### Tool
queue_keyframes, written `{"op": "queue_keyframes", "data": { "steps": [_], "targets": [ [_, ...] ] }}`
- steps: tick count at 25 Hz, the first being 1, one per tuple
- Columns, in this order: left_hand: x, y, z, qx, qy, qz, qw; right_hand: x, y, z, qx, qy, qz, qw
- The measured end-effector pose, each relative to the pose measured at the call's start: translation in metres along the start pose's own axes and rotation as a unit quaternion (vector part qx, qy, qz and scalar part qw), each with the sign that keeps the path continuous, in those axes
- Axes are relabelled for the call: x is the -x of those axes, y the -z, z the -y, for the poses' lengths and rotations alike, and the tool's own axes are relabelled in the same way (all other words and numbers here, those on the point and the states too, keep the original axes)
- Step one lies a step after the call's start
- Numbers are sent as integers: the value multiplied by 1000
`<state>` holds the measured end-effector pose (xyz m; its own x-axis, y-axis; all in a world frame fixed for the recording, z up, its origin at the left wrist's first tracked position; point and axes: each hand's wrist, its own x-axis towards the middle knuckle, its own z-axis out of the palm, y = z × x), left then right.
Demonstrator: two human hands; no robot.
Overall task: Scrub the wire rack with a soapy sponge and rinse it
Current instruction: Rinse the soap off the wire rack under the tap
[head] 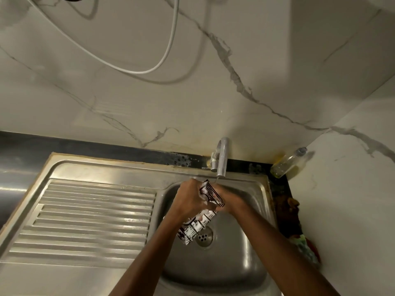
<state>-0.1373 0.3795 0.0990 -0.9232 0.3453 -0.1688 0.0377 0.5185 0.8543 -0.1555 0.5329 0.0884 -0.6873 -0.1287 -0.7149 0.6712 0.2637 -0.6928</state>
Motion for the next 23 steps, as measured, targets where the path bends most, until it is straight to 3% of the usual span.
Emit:
{"op": "queue_keyframes", "data": {
  "steps": [6,10,12,16,20,23],
  "targets": [
    [18,35,-8,45,-8,15,999,8,-17,30,111,67,38,991],
    [9,36,-9,77,-17,19,997,52,-26,57,13,52,0,999],
    [1,29,-6,66,-17,21,997,32,-8,27,-16,45,-9,999],
    [-10,8,5,55,-9,45,997,10,-3,20,-18,-43,6,999],
    [-22,-4,14,57,27,45,997,11,2,12,-7,29,-42,999],
    [-40,-4,10,52,64,42,996,16,0,-2,-16,103,-121,987]
  ]
}}
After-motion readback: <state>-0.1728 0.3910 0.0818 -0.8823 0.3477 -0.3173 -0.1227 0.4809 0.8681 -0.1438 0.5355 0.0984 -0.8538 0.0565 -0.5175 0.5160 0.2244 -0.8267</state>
